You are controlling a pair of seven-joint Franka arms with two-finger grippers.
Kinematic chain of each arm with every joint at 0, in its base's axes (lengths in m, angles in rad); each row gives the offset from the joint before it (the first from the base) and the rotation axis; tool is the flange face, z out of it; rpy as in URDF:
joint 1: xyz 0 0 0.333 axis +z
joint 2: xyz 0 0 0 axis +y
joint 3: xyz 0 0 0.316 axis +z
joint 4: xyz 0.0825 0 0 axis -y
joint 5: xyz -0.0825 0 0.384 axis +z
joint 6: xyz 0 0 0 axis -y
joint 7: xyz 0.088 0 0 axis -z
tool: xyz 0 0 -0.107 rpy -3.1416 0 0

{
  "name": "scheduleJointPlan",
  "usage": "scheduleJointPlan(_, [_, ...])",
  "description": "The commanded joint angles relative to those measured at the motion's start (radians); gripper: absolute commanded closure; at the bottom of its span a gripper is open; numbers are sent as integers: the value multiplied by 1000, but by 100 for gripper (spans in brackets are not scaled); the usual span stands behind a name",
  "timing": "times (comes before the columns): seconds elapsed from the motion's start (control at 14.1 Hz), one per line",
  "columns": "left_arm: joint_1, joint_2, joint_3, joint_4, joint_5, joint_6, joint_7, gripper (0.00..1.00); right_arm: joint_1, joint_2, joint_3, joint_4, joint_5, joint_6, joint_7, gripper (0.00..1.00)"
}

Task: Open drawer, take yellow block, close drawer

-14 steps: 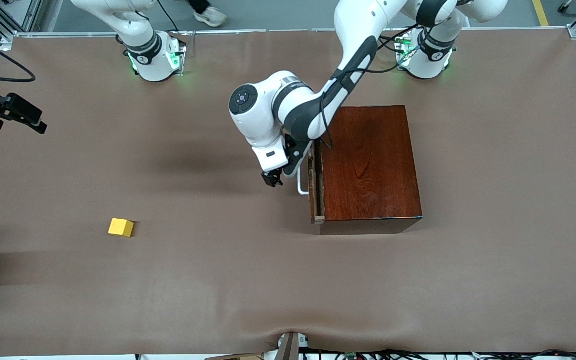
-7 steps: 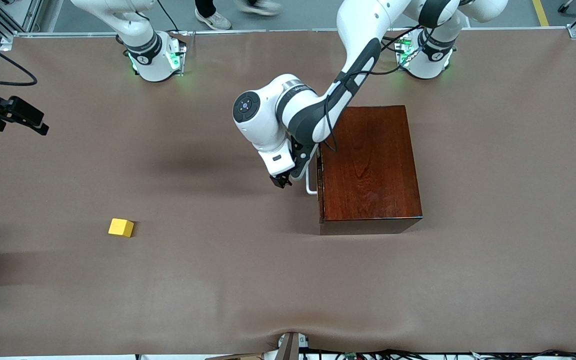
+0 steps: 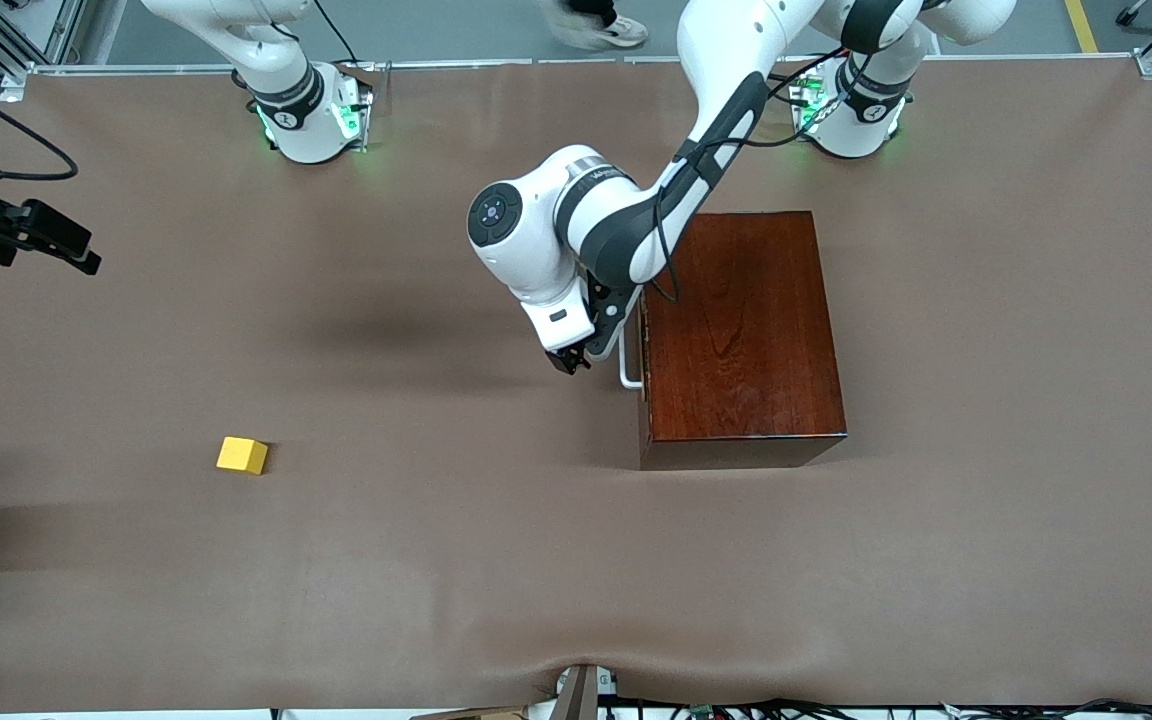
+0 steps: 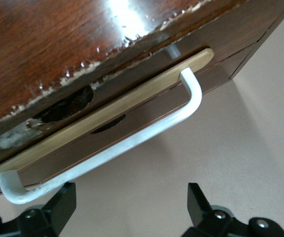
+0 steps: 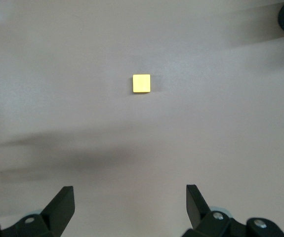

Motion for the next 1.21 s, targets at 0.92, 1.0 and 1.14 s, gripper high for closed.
scheduleJointPlan(0.92, [142,-342,-10,-27,-45,-51,353,0,2,-4,7,-6,6,4,10,0])
scheduleJointPlan(1.0, [174,-370,-10,-27,-68,-73,419,0,2,-4,7,-6,6,3,10,0])
scheduleJointPlan(1.14, [241,-425,-10,-27,-99,-125,564,0,2,-4,7,-8,6,3,10,0])
